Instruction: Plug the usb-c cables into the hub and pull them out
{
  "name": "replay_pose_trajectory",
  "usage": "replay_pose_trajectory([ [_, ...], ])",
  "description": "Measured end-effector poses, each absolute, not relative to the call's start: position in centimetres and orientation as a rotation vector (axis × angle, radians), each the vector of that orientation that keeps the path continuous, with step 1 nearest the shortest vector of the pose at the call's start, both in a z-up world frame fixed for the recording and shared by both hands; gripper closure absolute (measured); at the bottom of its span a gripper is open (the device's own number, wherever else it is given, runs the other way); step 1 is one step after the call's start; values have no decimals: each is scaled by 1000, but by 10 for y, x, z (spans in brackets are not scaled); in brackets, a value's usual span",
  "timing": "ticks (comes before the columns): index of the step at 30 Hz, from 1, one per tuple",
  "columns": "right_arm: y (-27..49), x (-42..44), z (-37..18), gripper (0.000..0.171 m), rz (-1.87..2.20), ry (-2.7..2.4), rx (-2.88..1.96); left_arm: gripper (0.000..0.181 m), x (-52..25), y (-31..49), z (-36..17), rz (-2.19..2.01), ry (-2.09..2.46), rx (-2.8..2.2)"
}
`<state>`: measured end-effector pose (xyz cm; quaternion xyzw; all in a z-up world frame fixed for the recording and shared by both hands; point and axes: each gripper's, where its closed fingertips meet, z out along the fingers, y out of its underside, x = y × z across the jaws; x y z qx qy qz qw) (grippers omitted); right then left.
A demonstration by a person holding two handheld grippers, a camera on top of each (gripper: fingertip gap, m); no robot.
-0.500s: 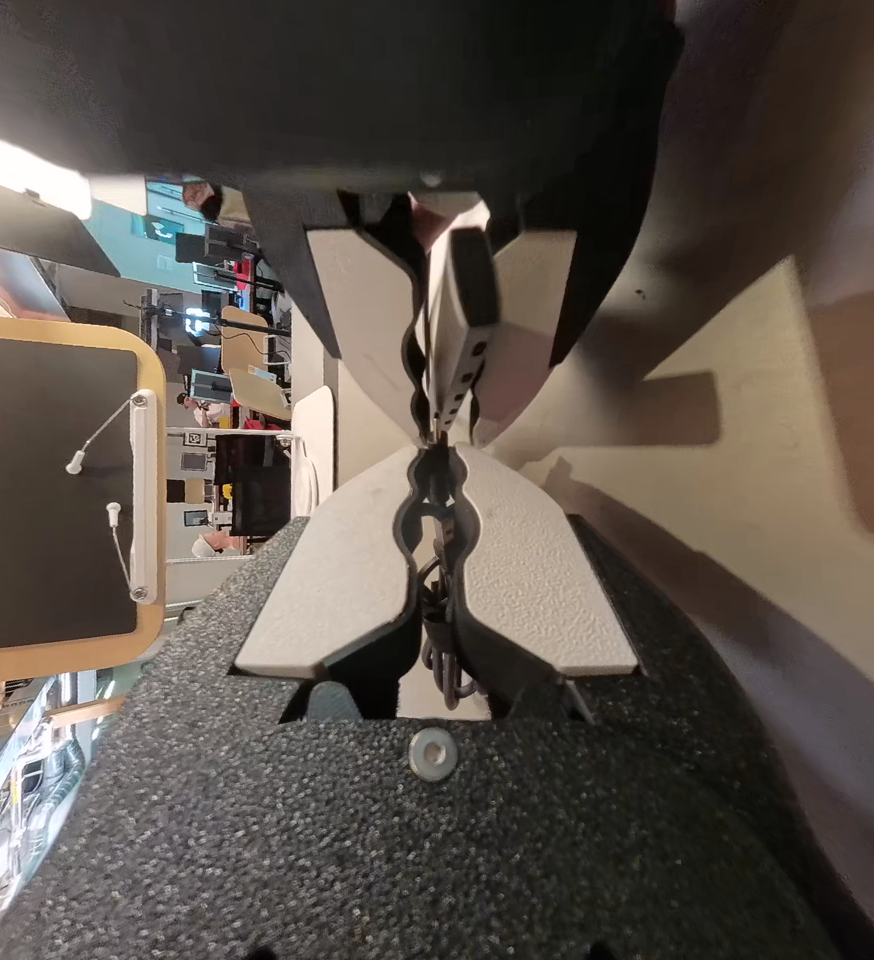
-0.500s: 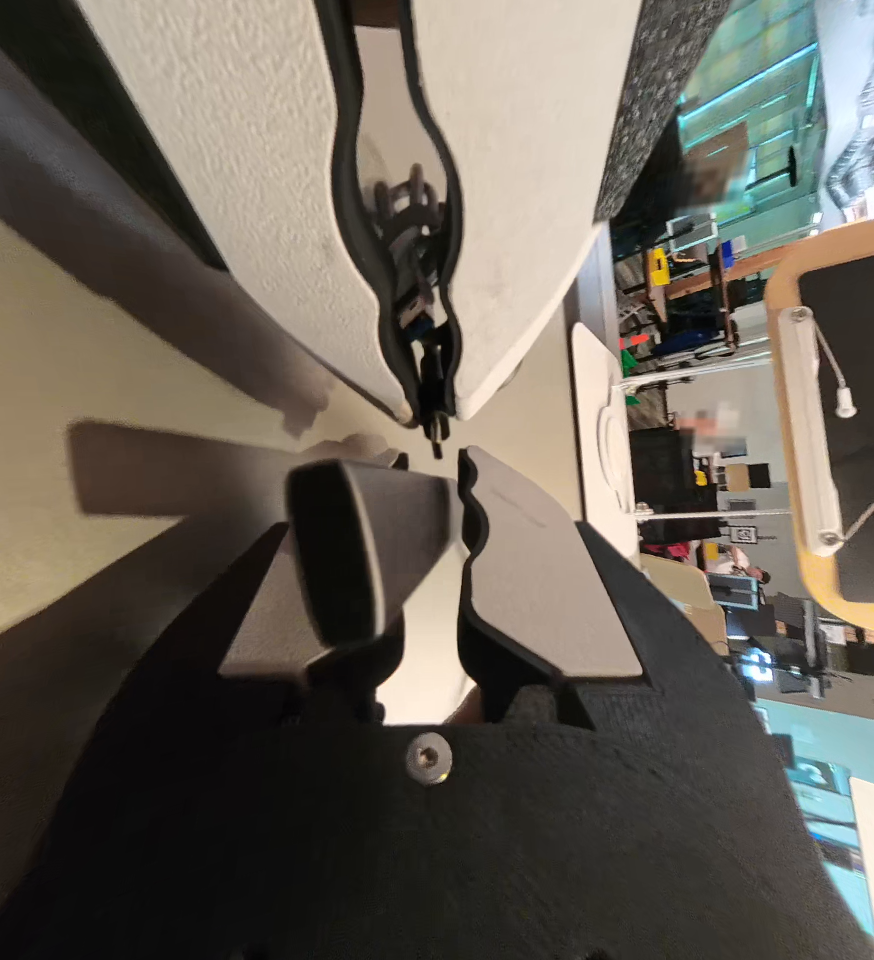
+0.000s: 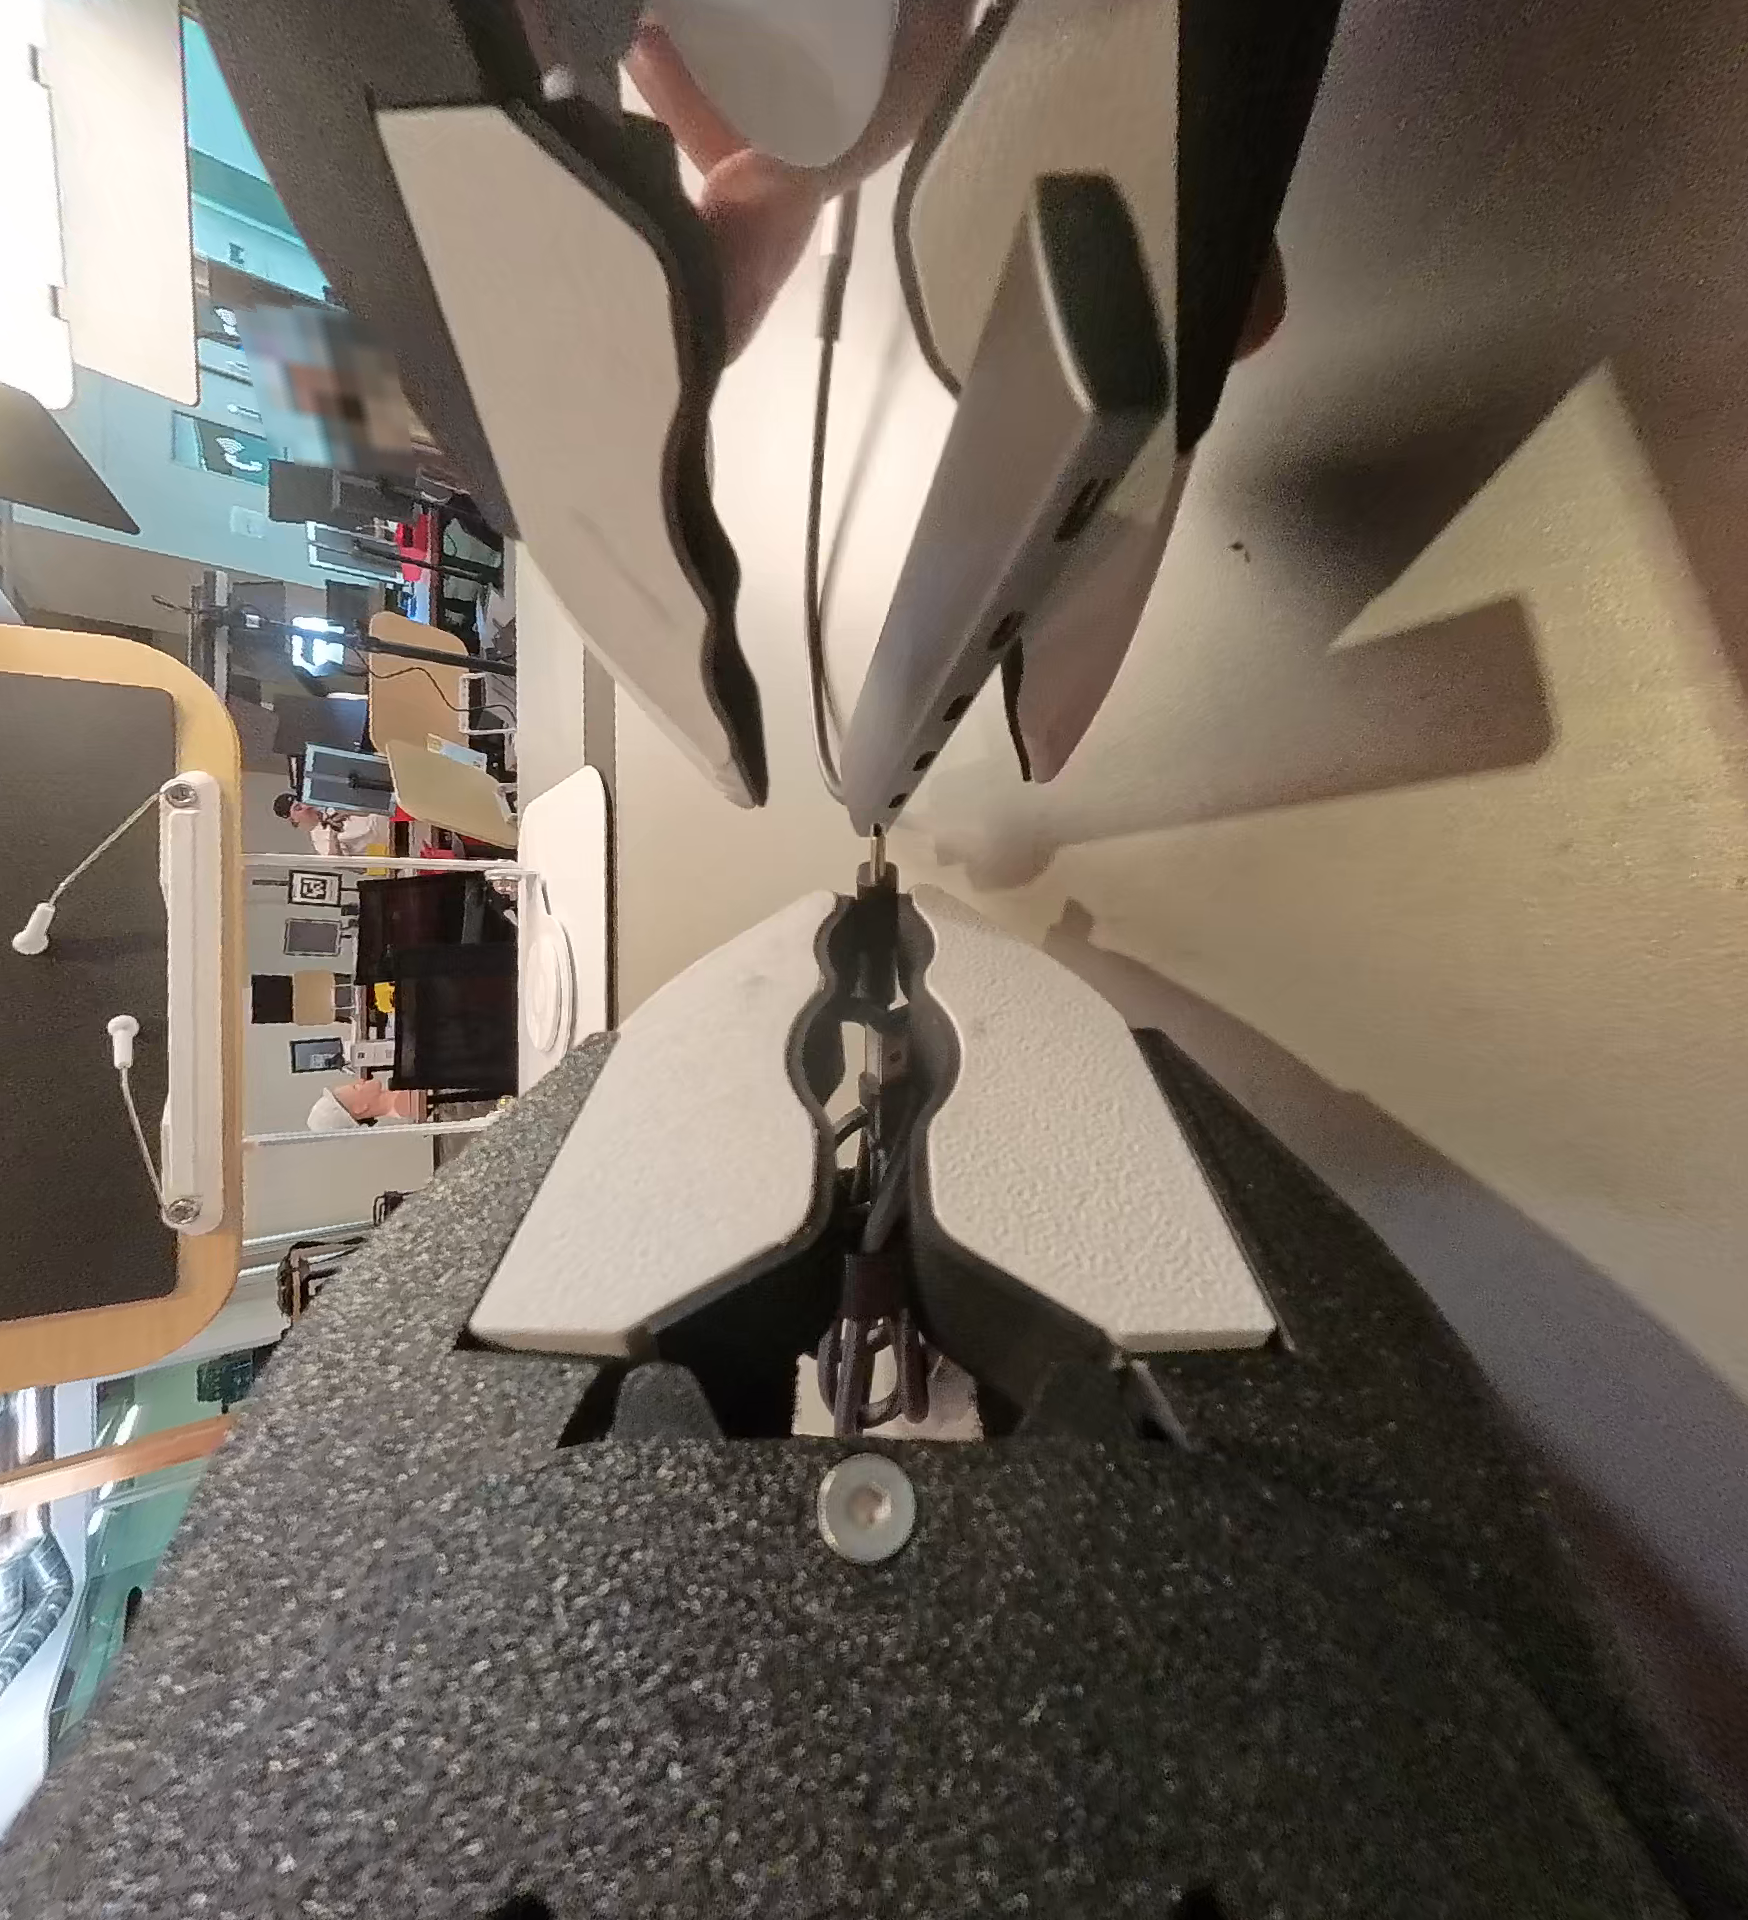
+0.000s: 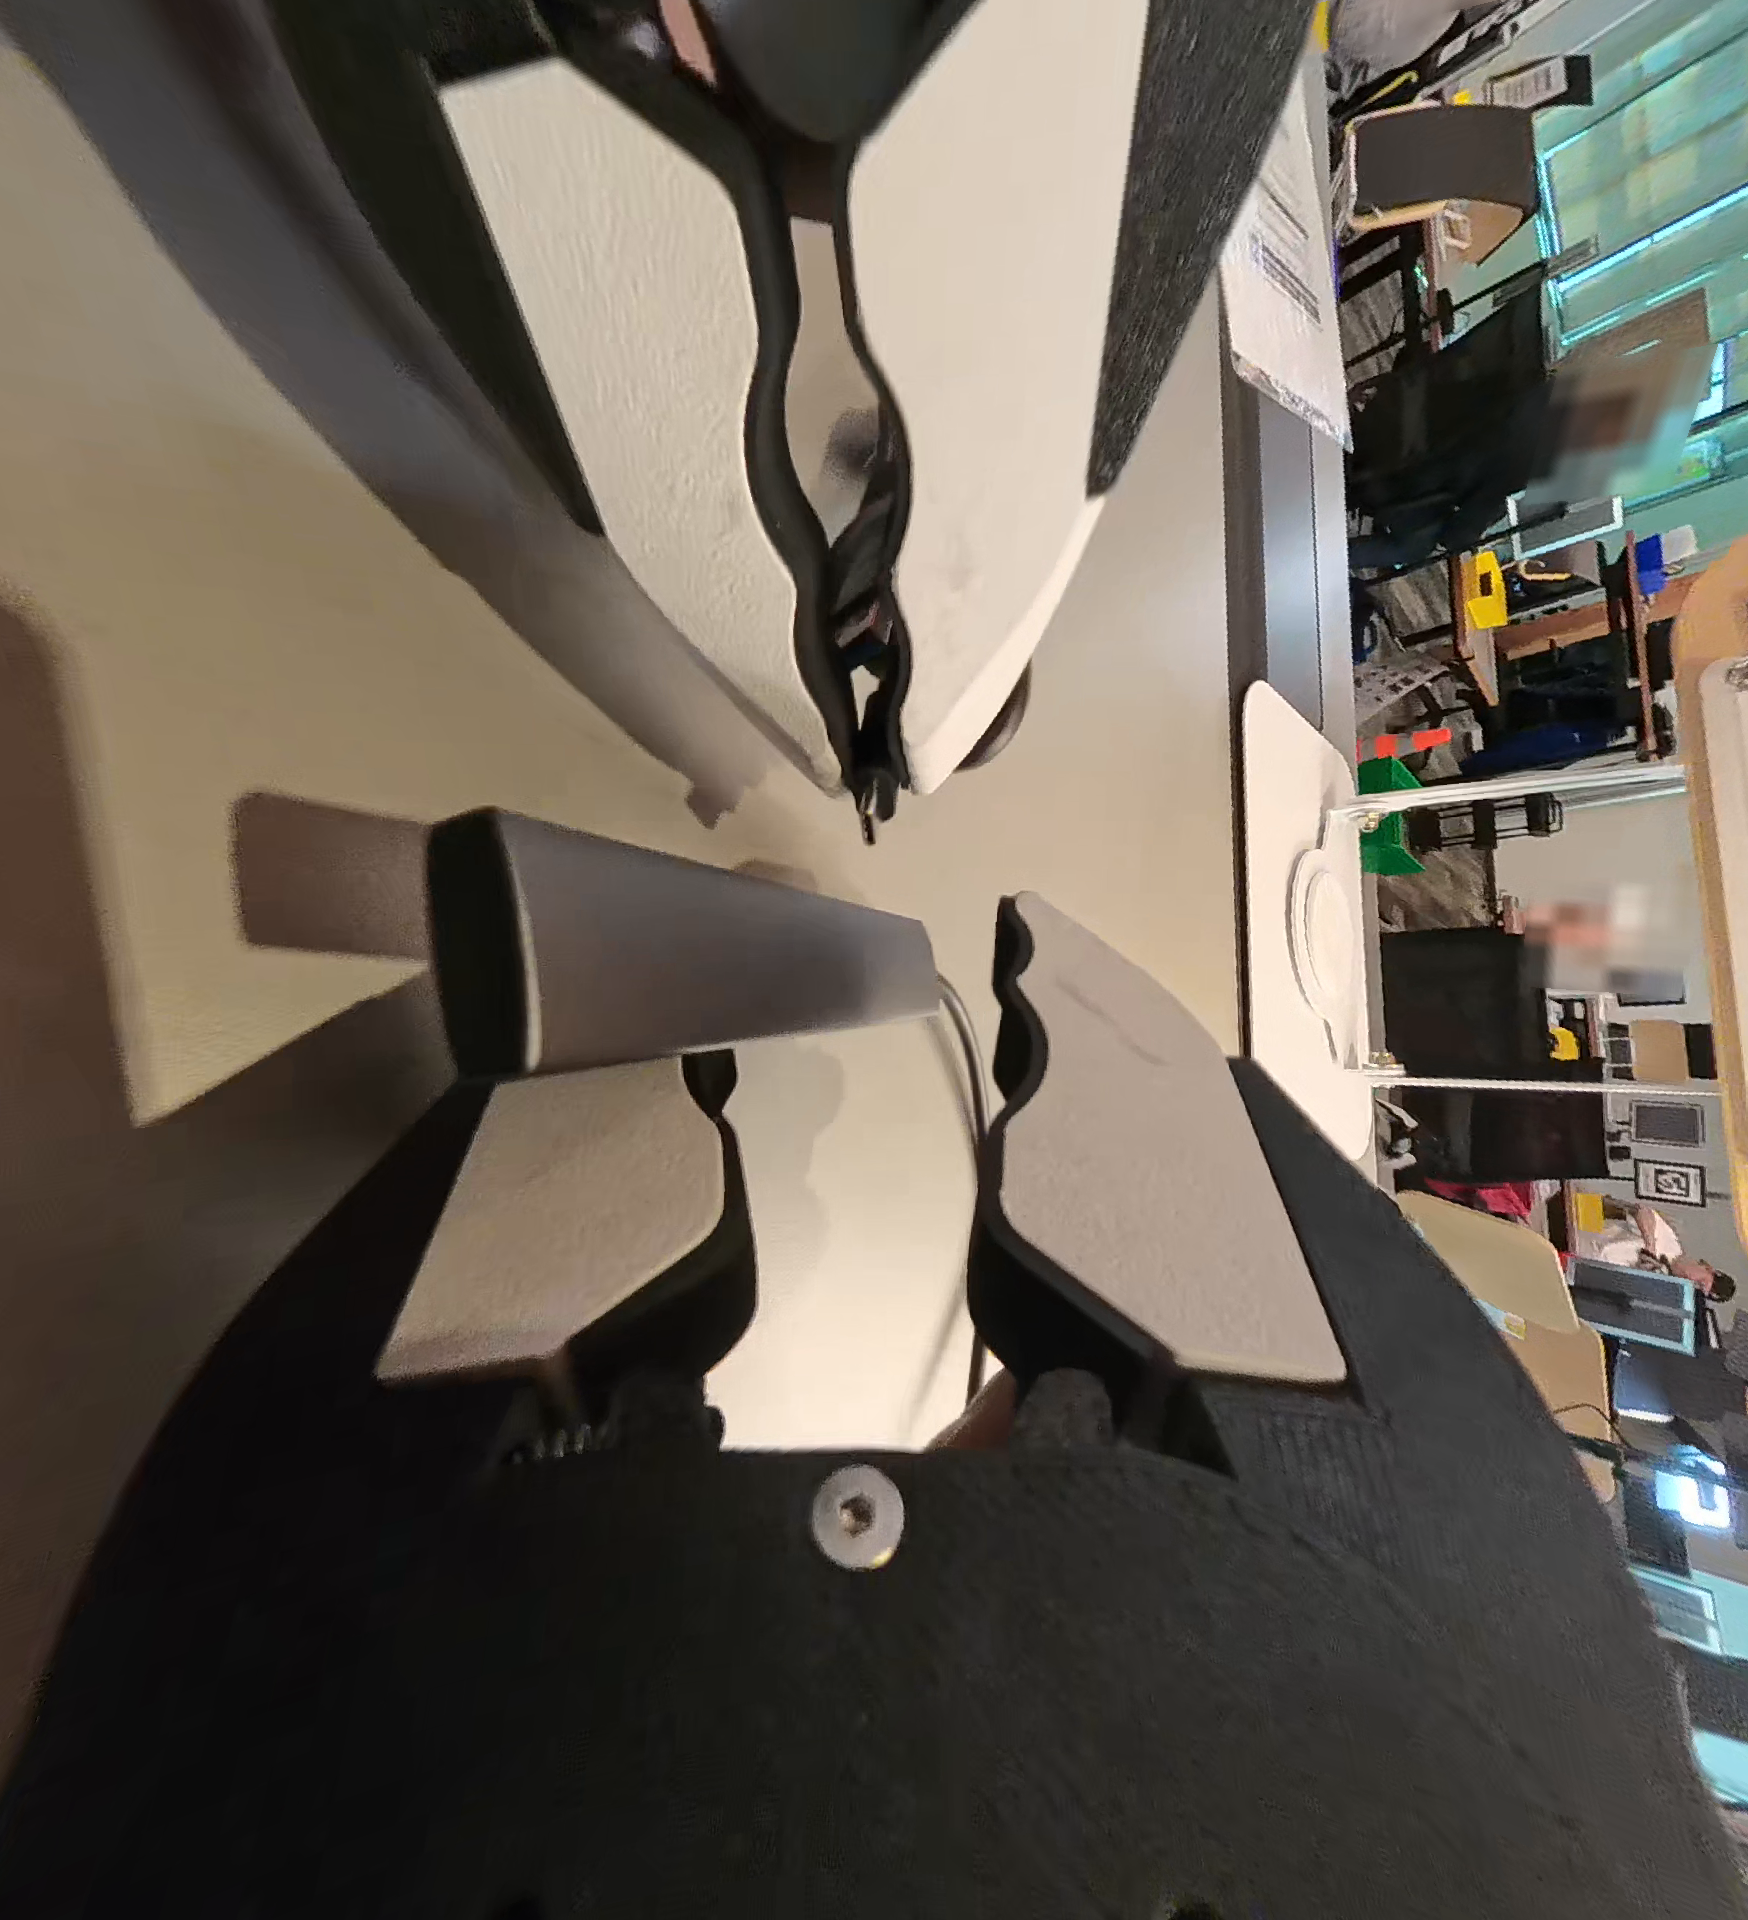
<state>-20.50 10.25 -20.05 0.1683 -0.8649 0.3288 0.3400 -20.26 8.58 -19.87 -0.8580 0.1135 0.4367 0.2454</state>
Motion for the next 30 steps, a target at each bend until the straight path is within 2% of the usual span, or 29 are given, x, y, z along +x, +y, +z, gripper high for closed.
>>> replay_pose_trajectory([
  [5,101,-201,-197,134,877,-2245,446,174,-202,87,-200,1192,315,-2342],
  [8,100,-203,-196,153,868,-2228,431,174,-203,86,-197,1196,305,-2334],
  [10,97,-204,-194,158,880,-2212,404,174,-203,87,-197,1202,298,-2334],
  [30,84,-215,-187,159,955,-2156,198,174,-214,81,-192,1270,151,-2357],
])
